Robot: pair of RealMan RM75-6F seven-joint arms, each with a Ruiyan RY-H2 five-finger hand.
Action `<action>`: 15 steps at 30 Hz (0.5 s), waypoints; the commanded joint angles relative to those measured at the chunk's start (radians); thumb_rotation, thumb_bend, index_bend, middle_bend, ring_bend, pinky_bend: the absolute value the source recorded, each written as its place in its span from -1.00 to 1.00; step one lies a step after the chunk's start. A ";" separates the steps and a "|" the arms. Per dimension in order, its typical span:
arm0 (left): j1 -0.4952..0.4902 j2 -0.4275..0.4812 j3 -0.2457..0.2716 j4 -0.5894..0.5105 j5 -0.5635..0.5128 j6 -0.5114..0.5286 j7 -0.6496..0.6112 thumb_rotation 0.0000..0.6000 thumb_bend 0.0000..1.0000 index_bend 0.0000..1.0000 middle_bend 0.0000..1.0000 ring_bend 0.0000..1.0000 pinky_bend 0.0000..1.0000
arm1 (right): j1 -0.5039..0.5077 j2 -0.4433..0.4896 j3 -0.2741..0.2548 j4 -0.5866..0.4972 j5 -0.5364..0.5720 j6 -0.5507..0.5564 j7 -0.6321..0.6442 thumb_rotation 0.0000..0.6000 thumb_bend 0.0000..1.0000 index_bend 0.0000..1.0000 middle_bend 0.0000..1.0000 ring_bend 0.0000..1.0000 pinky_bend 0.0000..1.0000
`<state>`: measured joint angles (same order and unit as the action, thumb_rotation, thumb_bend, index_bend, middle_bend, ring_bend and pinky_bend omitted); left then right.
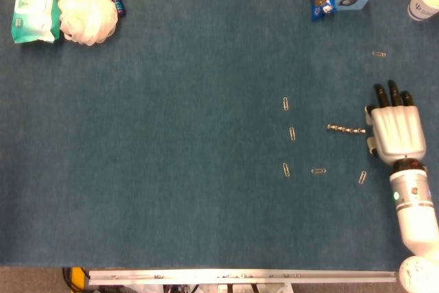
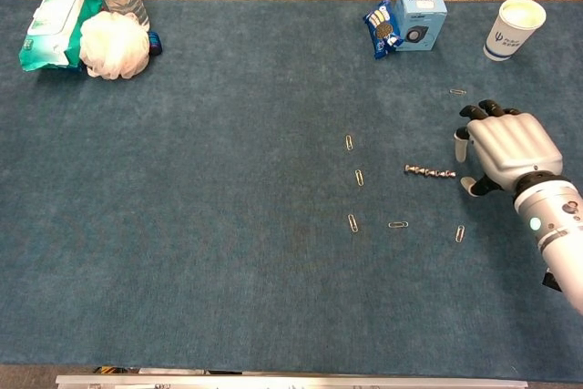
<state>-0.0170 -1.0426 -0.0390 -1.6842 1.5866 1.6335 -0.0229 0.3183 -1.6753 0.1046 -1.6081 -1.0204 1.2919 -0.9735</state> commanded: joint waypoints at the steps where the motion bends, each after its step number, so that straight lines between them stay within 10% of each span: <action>1: 0.000 0.001 -0.001 0.000 -0.003 -0.001 -0.002 1.00 -0.61 -0.03 -0.26 -0.49 -0.17 | 0.010 -0.009 -0.001 0.010 0.011 -0.005 -0.010 1.00 -0.54 0.02 -0.73 -0.99 -0.65; 15: 0.002 0.004 -0.003 0.000 -0.005 -0.001 -0.008 1.00 -0.61 -0.03 -0.26 -0.49 -0.17 | 0.057 -0.047 0.003 0.052 0.067 -0.023 -0.025 1.00 -0.50 0.03 -0.73 -0.99 -0.68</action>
<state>-0.0151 -1.0388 -0.0416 -1.6840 1.5817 1.6326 -0.0307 0.3742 -1.7211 0.1073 -1.5569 -0.9545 1.2695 -0.9986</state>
